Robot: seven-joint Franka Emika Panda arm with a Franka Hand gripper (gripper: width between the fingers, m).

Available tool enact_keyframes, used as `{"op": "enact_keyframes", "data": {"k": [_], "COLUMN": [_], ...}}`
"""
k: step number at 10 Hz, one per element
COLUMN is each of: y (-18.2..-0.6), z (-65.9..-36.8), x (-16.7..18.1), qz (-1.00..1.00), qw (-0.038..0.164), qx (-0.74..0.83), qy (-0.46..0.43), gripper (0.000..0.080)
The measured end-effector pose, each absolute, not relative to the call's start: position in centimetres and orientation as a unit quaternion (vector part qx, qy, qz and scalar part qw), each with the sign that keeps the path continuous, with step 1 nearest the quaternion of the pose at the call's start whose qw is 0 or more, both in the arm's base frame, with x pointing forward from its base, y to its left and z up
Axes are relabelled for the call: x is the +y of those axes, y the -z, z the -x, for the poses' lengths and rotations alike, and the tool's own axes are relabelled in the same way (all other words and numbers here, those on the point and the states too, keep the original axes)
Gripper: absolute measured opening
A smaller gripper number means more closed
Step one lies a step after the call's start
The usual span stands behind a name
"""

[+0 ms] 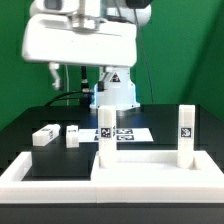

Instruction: Assemble desk

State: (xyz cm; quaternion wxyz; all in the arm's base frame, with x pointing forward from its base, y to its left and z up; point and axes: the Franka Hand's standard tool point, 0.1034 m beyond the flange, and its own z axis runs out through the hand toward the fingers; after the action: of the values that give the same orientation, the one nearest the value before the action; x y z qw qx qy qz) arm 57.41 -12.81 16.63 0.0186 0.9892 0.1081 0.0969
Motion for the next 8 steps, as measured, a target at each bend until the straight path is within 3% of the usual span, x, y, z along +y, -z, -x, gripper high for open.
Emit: {"op": "enact_keyframes", "data": {"k": [2, 3, 4, 6, 7, 8], "y": [-14.7, -13.1, -11.9, -12.3, -11.8, -11.1], "z": [-52.8, -51.3, -50.9, -51.2, -50.4, -48.6], "x": [-15.4, -16.0, -16.2, -15.8, -15.5, -15.1], "qz": [-0.997, -0.997, -0.996, -0.997, -0.998, -0.997], "qw": [-0.015, -0.021, -0.01, -0.019, -0.031, -0.057], "qx": [0.02, -0.024, -0.03, -0.027, -0.036, -0.049], "qy": [-0.079, -0.07, -0.078, -0.071, -0.047, 0.017], "gripper": [0.0649, 0.0649, 0.0649, 0.0649, 0.0649, 0.0649]}}
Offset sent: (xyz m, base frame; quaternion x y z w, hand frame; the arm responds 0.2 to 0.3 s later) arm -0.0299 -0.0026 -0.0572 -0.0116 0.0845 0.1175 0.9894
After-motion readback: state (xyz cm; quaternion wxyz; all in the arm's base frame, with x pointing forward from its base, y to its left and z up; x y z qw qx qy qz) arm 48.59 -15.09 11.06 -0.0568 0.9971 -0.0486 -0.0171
